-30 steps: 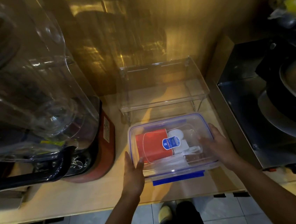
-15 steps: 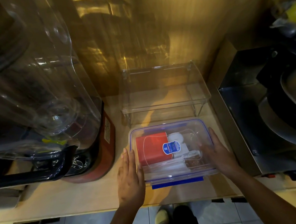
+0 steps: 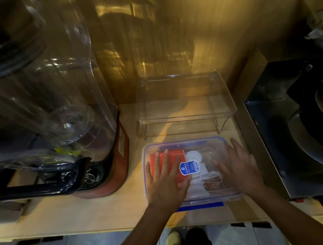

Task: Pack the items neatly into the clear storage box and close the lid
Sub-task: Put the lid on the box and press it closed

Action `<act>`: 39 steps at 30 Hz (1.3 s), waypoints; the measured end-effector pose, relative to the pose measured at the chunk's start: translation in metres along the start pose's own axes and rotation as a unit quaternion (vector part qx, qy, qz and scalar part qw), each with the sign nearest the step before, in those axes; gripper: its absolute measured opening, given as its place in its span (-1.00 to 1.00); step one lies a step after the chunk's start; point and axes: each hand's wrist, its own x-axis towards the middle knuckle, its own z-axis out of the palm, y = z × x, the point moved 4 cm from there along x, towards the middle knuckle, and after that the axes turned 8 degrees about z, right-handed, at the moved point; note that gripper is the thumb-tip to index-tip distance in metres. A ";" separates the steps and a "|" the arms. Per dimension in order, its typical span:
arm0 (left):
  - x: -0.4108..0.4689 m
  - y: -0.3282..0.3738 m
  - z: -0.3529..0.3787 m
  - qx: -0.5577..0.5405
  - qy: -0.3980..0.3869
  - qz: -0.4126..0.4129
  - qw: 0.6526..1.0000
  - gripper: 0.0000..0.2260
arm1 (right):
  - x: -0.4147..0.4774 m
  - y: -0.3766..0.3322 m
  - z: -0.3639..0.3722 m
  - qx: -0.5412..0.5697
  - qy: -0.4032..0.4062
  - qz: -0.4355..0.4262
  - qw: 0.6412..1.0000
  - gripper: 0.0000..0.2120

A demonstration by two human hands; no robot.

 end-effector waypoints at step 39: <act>0.019 -0.015 0.006 -0.027 -0.038 0.023 0.999 -0.36 | 0.093 -0.065 0.011 0.076 -0.154 -0.042 0.984 -0.61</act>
